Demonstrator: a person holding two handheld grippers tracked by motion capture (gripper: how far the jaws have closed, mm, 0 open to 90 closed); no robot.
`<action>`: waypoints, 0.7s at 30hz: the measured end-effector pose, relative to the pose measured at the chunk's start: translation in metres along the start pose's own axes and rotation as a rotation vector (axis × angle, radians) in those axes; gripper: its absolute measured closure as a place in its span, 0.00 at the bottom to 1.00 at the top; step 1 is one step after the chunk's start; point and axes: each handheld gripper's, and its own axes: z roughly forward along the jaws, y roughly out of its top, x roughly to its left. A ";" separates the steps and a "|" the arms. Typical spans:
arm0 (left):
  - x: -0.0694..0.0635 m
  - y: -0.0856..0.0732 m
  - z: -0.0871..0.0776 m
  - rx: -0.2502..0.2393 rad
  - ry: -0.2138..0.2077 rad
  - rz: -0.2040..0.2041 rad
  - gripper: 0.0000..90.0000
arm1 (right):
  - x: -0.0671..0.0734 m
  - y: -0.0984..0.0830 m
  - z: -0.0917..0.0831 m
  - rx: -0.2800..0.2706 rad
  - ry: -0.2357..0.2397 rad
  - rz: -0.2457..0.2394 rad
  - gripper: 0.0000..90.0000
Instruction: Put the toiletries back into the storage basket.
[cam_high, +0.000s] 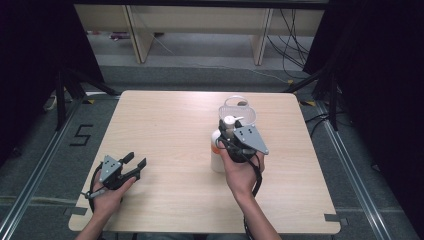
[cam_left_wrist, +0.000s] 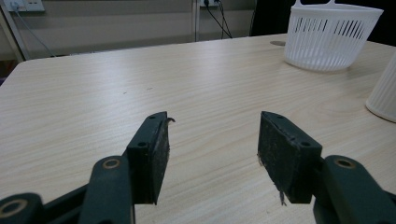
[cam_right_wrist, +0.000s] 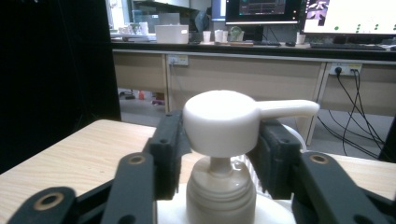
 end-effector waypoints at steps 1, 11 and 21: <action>0.000 0.000 0.000 0.000 0.000 0.001 0.48 | -0.001 0.000 0.000 -0.007 -0.001 -0.008 0.65; 0.000 0.000 -0.001 0.007 0.004 -0.003 0.47 | -0.002 0.000 0.000 -0.016 -0.003 -0.015 0.66; 0.000 0.000 -0.001 0.008 0.002 0.002 0.47 | -0.009 0.009 -0.003 -0.033 0.010 -0.004 0.66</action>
